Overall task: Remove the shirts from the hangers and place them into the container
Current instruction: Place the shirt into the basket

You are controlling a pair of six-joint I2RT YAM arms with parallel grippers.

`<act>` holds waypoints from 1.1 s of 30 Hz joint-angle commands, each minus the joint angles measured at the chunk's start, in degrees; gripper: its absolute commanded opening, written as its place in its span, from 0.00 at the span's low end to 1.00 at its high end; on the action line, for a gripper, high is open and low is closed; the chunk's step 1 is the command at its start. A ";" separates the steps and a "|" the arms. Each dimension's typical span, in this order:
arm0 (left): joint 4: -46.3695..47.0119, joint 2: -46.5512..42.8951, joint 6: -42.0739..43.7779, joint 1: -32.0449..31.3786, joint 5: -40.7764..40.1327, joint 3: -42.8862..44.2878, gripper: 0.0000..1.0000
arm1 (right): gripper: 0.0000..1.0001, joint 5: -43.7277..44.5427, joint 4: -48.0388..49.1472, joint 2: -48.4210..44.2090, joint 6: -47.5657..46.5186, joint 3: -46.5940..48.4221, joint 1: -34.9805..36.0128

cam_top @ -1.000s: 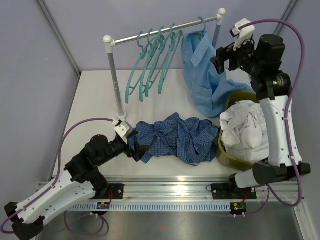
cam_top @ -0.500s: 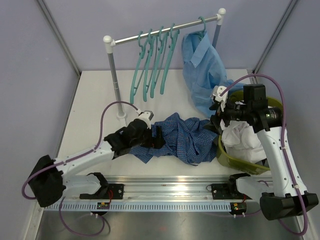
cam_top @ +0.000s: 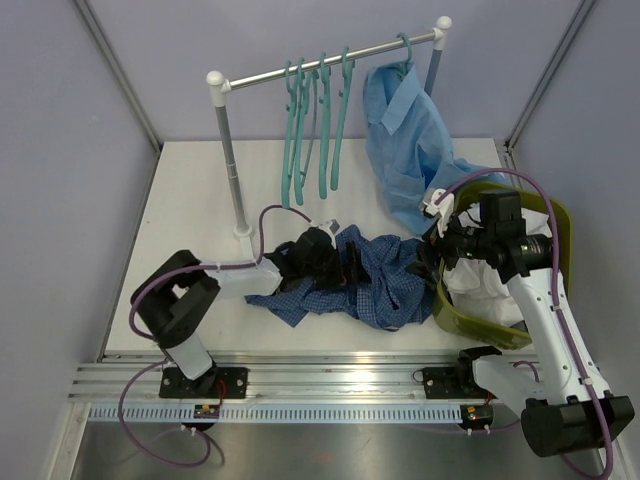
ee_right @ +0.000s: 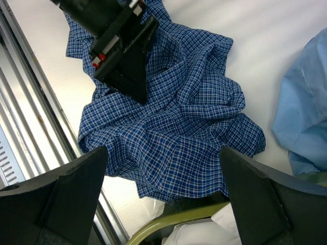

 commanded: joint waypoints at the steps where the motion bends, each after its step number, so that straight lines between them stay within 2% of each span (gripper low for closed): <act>1: 15.52 3.62 -5.92 0.00 10.65 0.80 0.99 | 0.98 1.83 3.16 -1.07 1.77 -0.95 0.18; 3: 17.74 5.20 -6.28 -0.09 11.71 1.14 0.99 | 0.98 1.92 2.46 -0.72 1.15 -1.30 0.10; 5: 13.55 6.17 -4.01 -0.35 8.14 3.50 0.99 | 0.99 1.13 2.55 -0.28 1.15 -2.09 0.10; 6: 7.61 6.52 -1.12 -0.53 6.19 4.56 0.97 | 0.98 0.78 2.81 -0.28 1.50 -2.44 0.10; 7: 4.07 7.14 0.38 -0.79 3.91 5.79 0.92 | 0.98 0.34 3.16 -0.28 1.76 -2.97 0.10; 8: 1.17 7.66 1.88 -1.31 -0.20 8.07 0.79 | 0.98 -0.27 3.51 -0.37 2.11 -3.15 0.18; 10: -4.21 9.16 5.49 -1.84 -3.57 8.88 0.64 | 0.98 -0.72 3.78 -0.28 2.29 -3.32 0.10; 11: -4.48 9.16 6.11 -1.93 -5.41 8.62 0.41 | 0.98 -1.07 3.34 -0.28 2.21 -3.24 0.10; 12: -4.31 8.47 7.50 -2.02 -5.95 7.14 0.26 | 0.98 -1.25 2.99 -0.28 1.42 -3.24 0.10; 13: -2.74 7.50 8.13 -2.02 -6.13 6.16 0.17 | 0.98 -1.86 2.20 0.07 0.28 -3.15 0.10; 15: 0.16 3.82 9.79 -2.28 -6.92 1.88 0.10 | 0.98 -5.45 -2.01 0.68 -5.05 -2.71 0.18; 17: 3.68 -4.87 14.44 -3.33 -8.75 -0.69 0.05 | 0.98 -10.09 -7.09 1.91 -9.81 -2.10 0.18; 18: 4.04 -8.03 16.46 -3.86 -9.46 -1.48 0.02 | 0.99 -11.43 -8.77 2.18 -15.40 -1.83 0.19; 19: 3.86 -14.76 21.09 -5.00 -9.99 -2.45 0.01 | 0.99 -12.75 -10.44 2.62 -18.77 -1.31 0.19; 21: 3.34 -21.04 27.43 -6.15 -9.30 -2.81 0.00 | 0.99 -16.09 -13.88 2.53 -28.40 -1.21 0.36; 23: 2.46 -28.69 30.88 -7.38 -7.72 -2.37 0.00 | 0.99 -19.08 -13.54 2.53 -32.40 -0.78 0.62; 26: -1.93 -34.06 35.02 -7.73 -4.13 2.53 0.00 | 0.99 -21.19 -10.57 4.63 -31.55 1.59 3.86; 28: -4.83 -34.78 36.87 -7.82 -1.92 5.96 0.00 | 0.99 -21.02 -8.10 7.17 -27.78 4.31 6.41; 31: -8.08 -33.38 38.36 -8.09 2.39 15.44 0.00 | 1.00 -21.98 0.24 8.85 -19.88 6.86 11.34; 33: -8.36 -31.46 38.54 -8.26 4.93 22.30 0.00 | 0.99 -25.93 6.75 10.17 -12.23 10.45 12.84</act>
